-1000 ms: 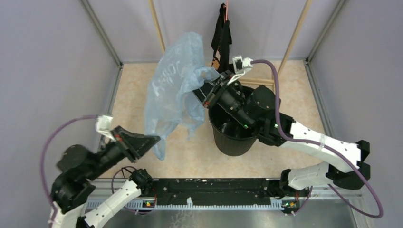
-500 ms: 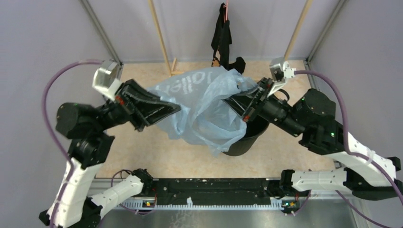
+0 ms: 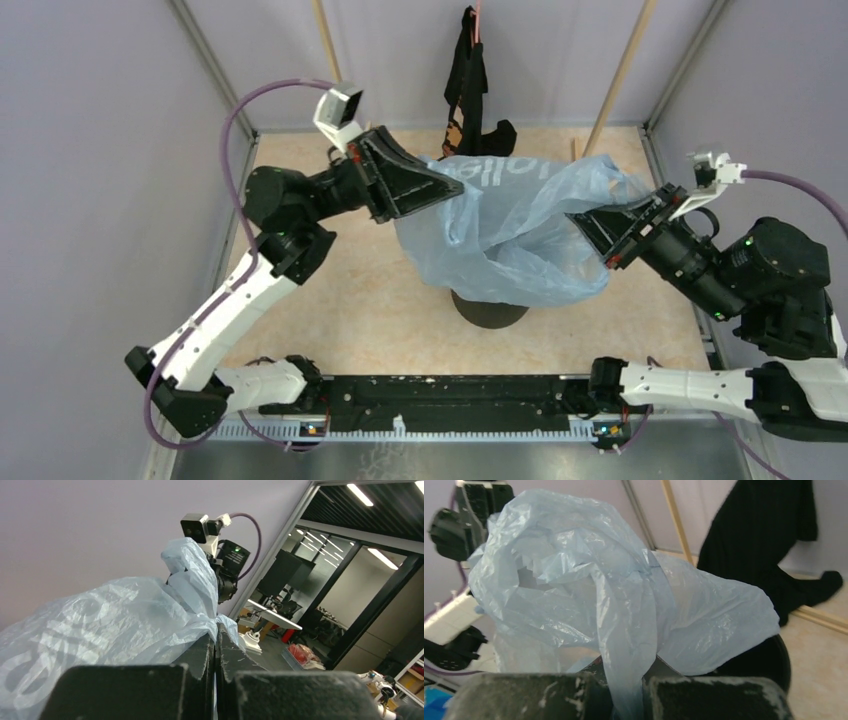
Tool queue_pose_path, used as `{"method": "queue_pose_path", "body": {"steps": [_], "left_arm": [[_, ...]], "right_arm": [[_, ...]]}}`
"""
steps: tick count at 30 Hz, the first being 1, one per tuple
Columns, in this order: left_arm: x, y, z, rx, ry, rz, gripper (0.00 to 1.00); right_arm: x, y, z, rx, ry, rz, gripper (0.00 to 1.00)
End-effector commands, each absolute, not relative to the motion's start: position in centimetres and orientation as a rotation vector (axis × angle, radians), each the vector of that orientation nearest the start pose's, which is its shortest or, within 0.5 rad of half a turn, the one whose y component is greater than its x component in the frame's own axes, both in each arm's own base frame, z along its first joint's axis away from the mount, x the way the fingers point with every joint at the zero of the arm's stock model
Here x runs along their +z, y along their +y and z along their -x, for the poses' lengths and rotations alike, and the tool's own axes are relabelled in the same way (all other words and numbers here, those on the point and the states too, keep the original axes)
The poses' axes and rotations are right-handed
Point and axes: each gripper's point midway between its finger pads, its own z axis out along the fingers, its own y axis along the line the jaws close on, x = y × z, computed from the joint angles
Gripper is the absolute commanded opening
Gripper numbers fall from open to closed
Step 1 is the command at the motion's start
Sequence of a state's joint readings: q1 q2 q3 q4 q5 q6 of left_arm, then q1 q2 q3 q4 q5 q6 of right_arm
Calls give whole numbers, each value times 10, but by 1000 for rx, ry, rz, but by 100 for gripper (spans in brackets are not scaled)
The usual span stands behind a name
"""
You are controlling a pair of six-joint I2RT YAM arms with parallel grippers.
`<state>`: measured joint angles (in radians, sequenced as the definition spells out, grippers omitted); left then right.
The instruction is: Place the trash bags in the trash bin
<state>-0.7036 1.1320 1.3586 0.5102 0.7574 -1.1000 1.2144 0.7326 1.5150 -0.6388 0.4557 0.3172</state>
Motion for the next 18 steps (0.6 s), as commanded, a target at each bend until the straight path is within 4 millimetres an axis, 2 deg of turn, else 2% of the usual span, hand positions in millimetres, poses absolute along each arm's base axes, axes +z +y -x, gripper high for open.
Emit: {"method": "queue_pose_path", "body": {"steps": [1,5,9,11,14,16,18], "left_arm": [[565,-320,-146,-1863,1102,-584,0],[544,-341,-174,-1844,1193,-527,0],[529,-354,-188,-1823,1240,-521,0],[518,-355,-196,-1763,1282,-514,0],[499,-343,-209,-1611,1360,-445,0],[484,-331,-215,-1533,1410,-381,0],[477,-317,-220,-1472,1449,-330,0]], "right_arm": [[468,144,-147,715,1618,255,0],[477,133,-141,726,1604,268,0],[488,124,-133,790,1548,264,0],[485,124,-134,790,1539,249,0],[470,139,-139,781,1556,260,0],[460,154,-142,785,1576,277,0],[453,172,-145,793,1592,302,0]]}}
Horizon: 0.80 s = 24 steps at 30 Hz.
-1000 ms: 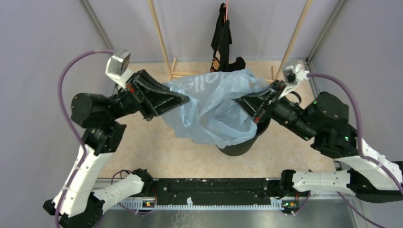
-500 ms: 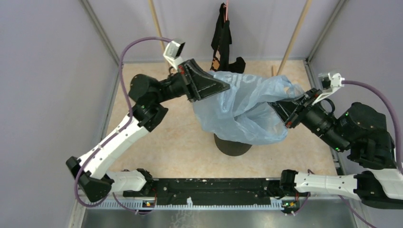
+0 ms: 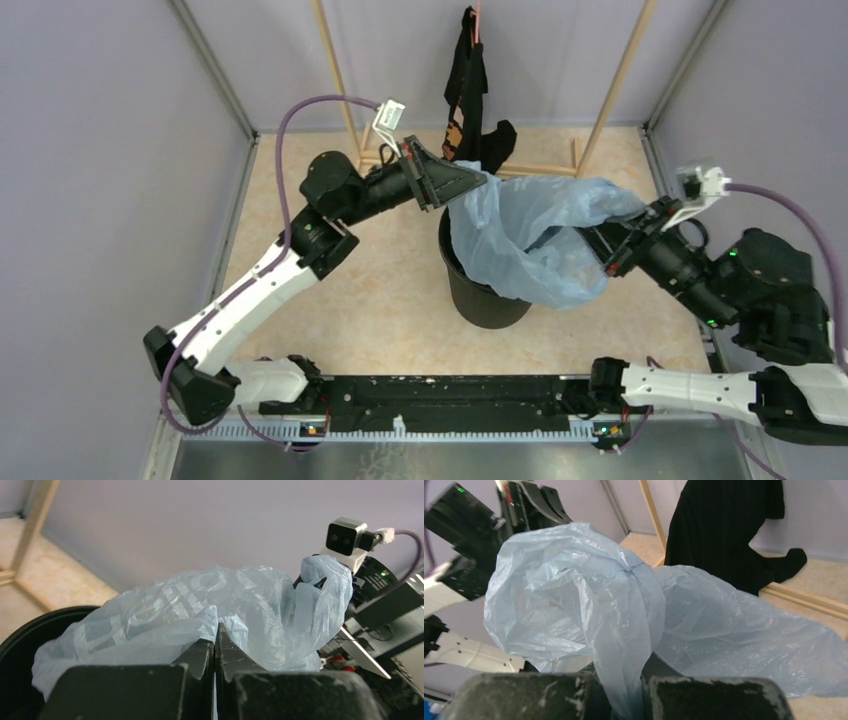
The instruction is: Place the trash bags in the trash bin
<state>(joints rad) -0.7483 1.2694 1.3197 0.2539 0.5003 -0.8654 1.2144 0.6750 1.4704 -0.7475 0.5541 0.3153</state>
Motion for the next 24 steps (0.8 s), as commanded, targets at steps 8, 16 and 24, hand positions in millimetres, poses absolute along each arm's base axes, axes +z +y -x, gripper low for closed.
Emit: {"method": "queue_pose_path", "body": {"steps": [8,16,24], "left_arm": [[461,-281,-235,-1351,1571,-242,0],[468,-296,-240,-1431,1520,-297,0],[472,-303,-242,-1472,1475,-316,0]], "right_arm": [[454,221,-155,866,1638,268,0],[435,172,-172,715,1677,47,0],[394,211,-151,748,1792,346,9]]}}
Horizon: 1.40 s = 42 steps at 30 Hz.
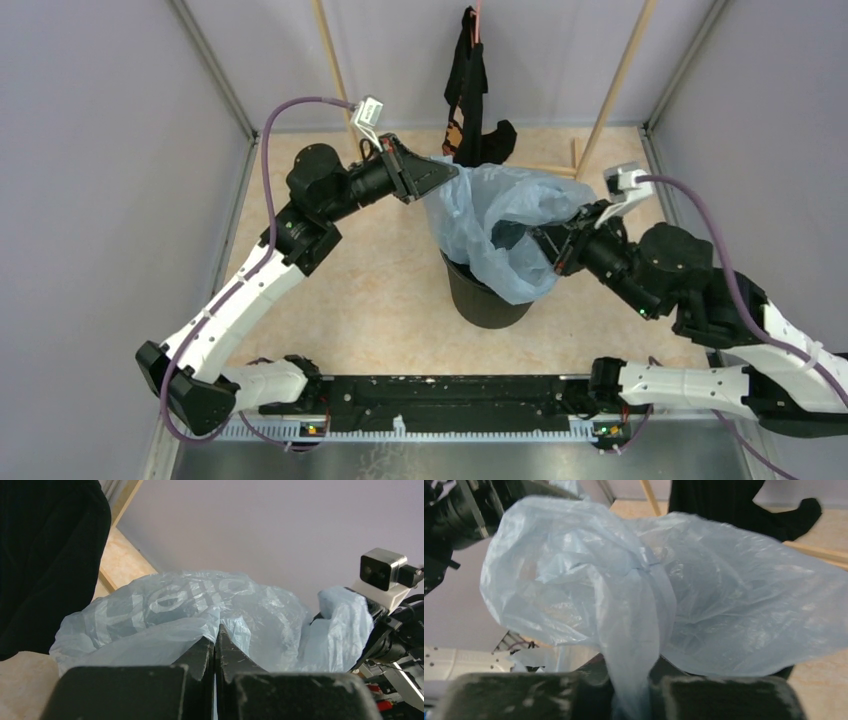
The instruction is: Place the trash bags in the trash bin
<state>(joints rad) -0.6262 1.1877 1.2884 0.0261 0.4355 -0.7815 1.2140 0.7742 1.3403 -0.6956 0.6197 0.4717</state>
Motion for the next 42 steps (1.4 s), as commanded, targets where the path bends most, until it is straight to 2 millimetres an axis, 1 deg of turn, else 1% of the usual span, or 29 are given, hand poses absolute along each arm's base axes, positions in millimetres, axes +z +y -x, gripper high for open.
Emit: {"method": "queue_pose_path", "body": {"steps": [1,2,4,5,7,8,10,12,14,15,17,18,21,24,26,27,29,32,34,36,39,42], "left_arm": [[470,-304,-240,-1478,1475,-326,0],[467,-304,-239,-1482,1477,-334,0],[462,-302,-235,-1472,1487,-348,0],[459,-298,-232,-1457,1491,-347,0],[450,-287,-233,-1401,1508,-304,0],[445,-282,-233,-1375,1523,-279,0],[428,-269,-237,-1316,1572,-218,0],[409,-258,-241,-1266,1632,-167,0],[395,-251,-242,-1260,1659,-149,0],[393,-247,-243,-1266,1661,-141,0],[391,-245,-242,-1281,1660,-147,0],[391,-243,-243,-1276,1664,-145,0],[389,-238,-246,-1248,1681,-143,0],[391,-235,-246,-1236,1680,-142,0],[390,-233,-247,-1229,1679,-138,0],[389,-232,-247,-1226,1679,-134,0],[388,-232,-246,-1226,1681,-134,0],[387,-233,-245,-1232,1685,-139,0],[387,-233,-245,-1237,1686,-141,0],[388,-234,-243,-1244,1687,-146,0],[390,-234,-241,-1255,1684,-152,0],[395,-234,-237,-1267,1669,-156,0]], "right_arm": [[397,218,-147,772,1788,394,17],[406,225,-142,805,1772,439,32],[417,237,-132,860,1747,540,53],[421,241,-126,888,1739,588,62],[426,244,-112,945,1732,663,73],[428,243,-108,964,1730,672,78],[433,234,-103,986,1716,662,84],[437,222,-105,977,1704,613,86],[442,206,-110,956,1691,534,88],[445,199,-112,952,1681,502,90],[453,188,-109,978,1649,469,92],[457,186,-106,995,1634,464,92],[471,166,-103,1009,1597,417,92],[481,135,-111,946,1586,309,92],[484,111,-119,884,1572,224,92],[483,99,-124,841,1564,176,91],[475,79,-138,740,1549,79,90],[457,61,-158,548,1546,-2,84],[446,60,-168,423,1571,-9,80],[437,71,-180,297,1601,26,74],[424,98,-192,192,1637,105,69],[406,126,-202,154,1674,178,62]]}}
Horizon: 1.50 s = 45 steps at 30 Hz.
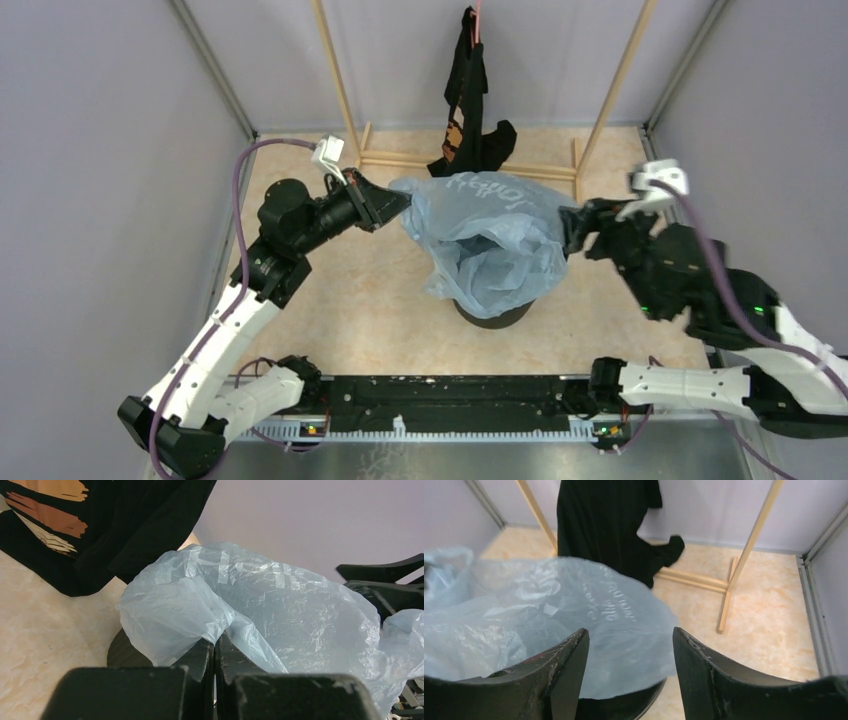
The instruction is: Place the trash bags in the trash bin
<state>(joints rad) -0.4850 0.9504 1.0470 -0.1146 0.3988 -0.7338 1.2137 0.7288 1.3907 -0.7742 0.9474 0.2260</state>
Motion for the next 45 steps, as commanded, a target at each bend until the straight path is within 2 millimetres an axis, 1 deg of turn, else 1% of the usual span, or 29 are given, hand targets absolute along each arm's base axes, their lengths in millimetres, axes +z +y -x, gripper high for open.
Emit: {"method": "queue_pose_path", "body": {"steps": [1,3,5,6,7,9,11,12,14,16,20,22,23,25,26,28,29,32,34,35,36,38,40,41,45], "left_arm": [[397,-233,-236,-1270,1662,-159,0],[404,-233,-232,-1280,1637,-181,0],[410,-235,-229,-1291,1616,-211,0],[413,-236,-228,-1294,1609,-222,0],[415,-237,-228,-1298,1604,-235,0],[420,-241,-227,-1320,1590,-258,0],[423,-245,-226,-1347,1578,-277,0],[429,-246,-226,-1358,1552,-288,0],[432,-250,-227,-1379,1537,-305,0],[436,-253,-227,-1400,1520,-319,0],[442,-257,-224,-1436,1487,-348,0],[442,-257,-222,-1441,1474,-358,0],[443,-256,-221,-1442,1469,-362,0],[438,-256,-220,-1443,1475,-362,0],[436,-255,-220,-1438,1481,-360,0],[432,-254,-220,-1425,1493,-359,0],[431,-253,-220,-1415,1499,-357,0],[433,-249,-219,-1378,1497,-359,0],[432,-247,-218,-1362,1496,-360,0],[432,-247,-218,-1359,1498,-361,0],[431,-247,-218,-1357,1503,-360,0],[428,-247,-218,-1358,1509,-361,0],[426,-248,-219,-1358,1516,-362,0],[426,-248,-219,-1359,1517,-364,0],[427,-249,-217,-1363,1511,-381,0]], "right_arm": [[397,138,-205,172,1690,212,60],[378,160,-213,248,1747,268,57],[355,176,-223,341,1837,303,46],[347,178,-228,382,1876,300,42],[341,185,-227,427,1903,316,40],[328,196,-223,481,1948,348,40],[312,197,-223,466,2001,346,40],[303,195,-225,447,2031,338,40],[287,193,-226,423,2088,336,40],[275,192,-228,418,2132,334,40],[259,189,-239,454,2188,308,40],[256,188,-245,497,2200,302,40],[257,189,-246,510,2203,308,39],[265,190,-246,511,2193,323,39],[274,188,-245,512,2177,327,40],[298,182,-242,504,2130,326,41],[309,176,-240,492,2106,319,42],[334,157,-230,438,2057,309,46],[344,143,-223,395,2036,304,51],[349,133,-221,355,2026,291,53],[352,126,-217,338,2020,283,58],[356,111,-210,294,1999,267,71],[360,107,-199,319,1968,288,80],[363,108,-192,352,1949,303,83],[378,115,-162,514,1854,366,86]]}}
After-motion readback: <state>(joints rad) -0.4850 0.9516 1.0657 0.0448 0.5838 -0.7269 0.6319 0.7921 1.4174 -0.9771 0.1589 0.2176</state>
